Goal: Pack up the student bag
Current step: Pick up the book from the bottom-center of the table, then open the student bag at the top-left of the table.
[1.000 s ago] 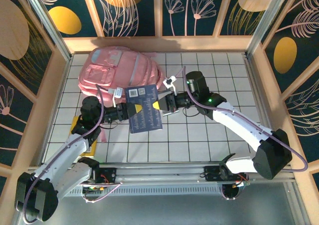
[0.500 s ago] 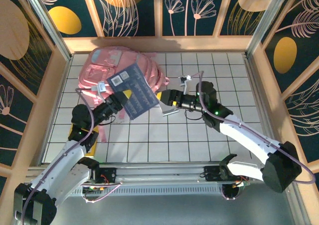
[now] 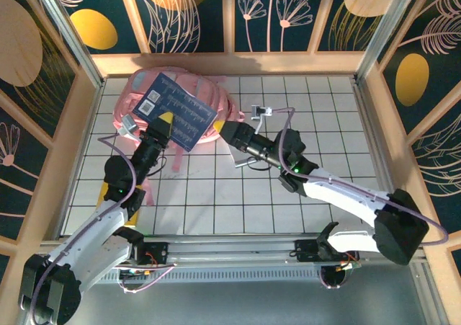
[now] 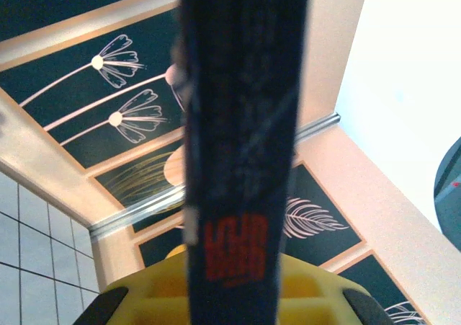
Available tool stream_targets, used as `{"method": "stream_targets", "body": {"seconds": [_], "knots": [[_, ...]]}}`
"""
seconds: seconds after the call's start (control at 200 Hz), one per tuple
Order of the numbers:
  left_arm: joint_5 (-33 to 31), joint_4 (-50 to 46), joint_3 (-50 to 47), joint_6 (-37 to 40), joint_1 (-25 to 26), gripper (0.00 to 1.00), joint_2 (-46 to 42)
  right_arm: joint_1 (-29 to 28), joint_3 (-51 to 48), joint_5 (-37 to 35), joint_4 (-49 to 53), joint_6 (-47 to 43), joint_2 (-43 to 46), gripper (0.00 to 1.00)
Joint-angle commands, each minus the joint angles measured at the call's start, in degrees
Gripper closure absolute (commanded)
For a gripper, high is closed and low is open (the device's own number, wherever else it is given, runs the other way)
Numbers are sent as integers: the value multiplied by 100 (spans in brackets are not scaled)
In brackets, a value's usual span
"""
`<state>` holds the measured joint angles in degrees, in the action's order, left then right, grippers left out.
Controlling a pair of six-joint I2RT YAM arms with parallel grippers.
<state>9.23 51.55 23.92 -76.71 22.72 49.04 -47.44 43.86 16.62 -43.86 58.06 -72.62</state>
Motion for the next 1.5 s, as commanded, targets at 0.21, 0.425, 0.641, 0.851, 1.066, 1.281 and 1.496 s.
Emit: {"method": "stream_targets", "body": {"seconds": [0.21,0.425,0.641,0.851,1.066,1.281,1.496], "knots": [[-490,699,115,-294,417,100,115,-200,875,78,-788,154,-962,5],[-685,551,47,-240,489,100,56,-263,1139,43,-870,151,-1254,31],[-750,496,8,-213,514,100,78,-370,1179,-123,-713,65,-1289,63],[-724,136,119,-45,558,100,97,-380,1210,-373,-408,-44,-1219,100],[-472,-738,408,493,561,51,3,-179,888,-623,-208,-26,-915,100],[14,-3419,1747,1918,560,24,734,460,377,-929,832,-212,-149,100],[265,-5448,3576,3519,189,24,2351,1216,-47,-1282,2428,-848,927,100]]}}
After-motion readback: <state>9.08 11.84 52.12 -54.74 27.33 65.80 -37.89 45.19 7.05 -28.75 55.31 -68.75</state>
